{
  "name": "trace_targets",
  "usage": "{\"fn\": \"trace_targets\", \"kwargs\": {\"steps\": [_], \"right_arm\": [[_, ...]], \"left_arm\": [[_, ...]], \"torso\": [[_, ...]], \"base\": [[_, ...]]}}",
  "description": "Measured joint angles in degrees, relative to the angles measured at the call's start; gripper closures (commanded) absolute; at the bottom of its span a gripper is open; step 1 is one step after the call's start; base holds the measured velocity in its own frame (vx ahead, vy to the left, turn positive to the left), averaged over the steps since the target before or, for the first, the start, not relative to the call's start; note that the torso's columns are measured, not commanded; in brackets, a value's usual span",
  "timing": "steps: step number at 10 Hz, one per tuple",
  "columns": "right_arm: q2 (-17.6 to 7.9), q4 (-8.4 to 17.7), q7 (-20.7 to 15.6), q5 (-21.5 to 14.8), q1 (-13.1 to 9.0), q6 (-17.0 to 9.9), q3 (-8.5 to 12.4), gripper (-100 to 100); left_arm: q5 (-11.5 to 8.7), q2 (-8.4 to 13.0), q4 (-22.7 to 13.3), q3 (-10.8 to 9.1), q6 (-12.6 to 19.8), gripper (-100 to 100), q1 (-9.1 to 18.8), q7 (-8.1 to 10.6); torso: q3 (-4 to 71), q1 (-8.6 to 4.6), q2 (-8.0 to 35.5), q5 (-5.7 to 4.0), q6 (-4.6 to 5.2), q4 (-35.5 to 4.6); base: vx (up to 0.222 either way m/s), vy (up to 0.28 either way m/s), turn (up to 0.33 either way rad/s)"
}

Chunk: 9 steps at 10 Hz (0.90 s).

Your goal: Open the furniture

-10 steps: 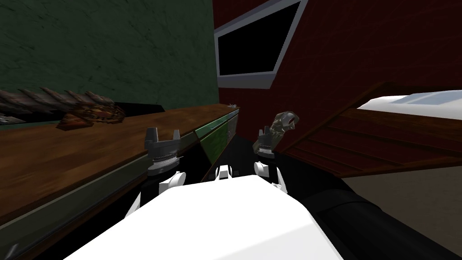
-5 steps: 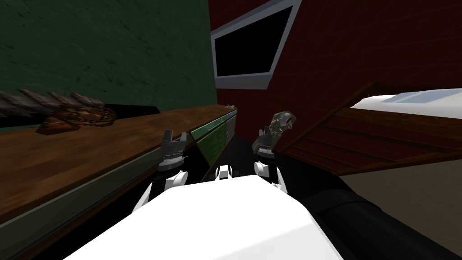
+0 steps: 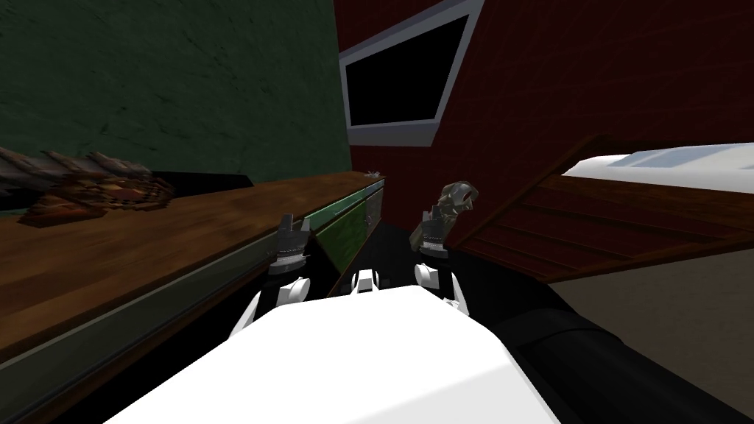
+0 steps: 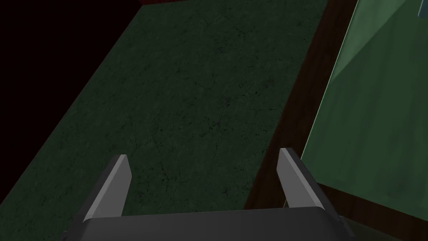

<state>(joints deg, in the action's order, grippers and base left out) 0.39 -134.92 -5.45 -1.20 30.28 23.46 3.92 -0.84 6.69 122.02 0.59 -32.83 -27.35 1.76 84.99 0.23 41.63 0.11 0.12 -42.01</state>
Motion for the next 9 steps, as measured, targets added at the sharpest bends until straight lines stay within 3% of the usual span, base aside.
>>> {"fn": "trace_targets", "kwargs": {"steps": [9], "right_arm": [[0.0,0.0,0.0,0.0,0.0,0.0,0.0,0]], "left_arm": [[2.09,-0.23,-8.67,1.5,2.4,-100,2.85,-1.16]], "torso": [[-0.5,-0.18,0.78,-0.1,-0.12,-0.31]], "base": [[0.034,-0.027,-0.04]]}}
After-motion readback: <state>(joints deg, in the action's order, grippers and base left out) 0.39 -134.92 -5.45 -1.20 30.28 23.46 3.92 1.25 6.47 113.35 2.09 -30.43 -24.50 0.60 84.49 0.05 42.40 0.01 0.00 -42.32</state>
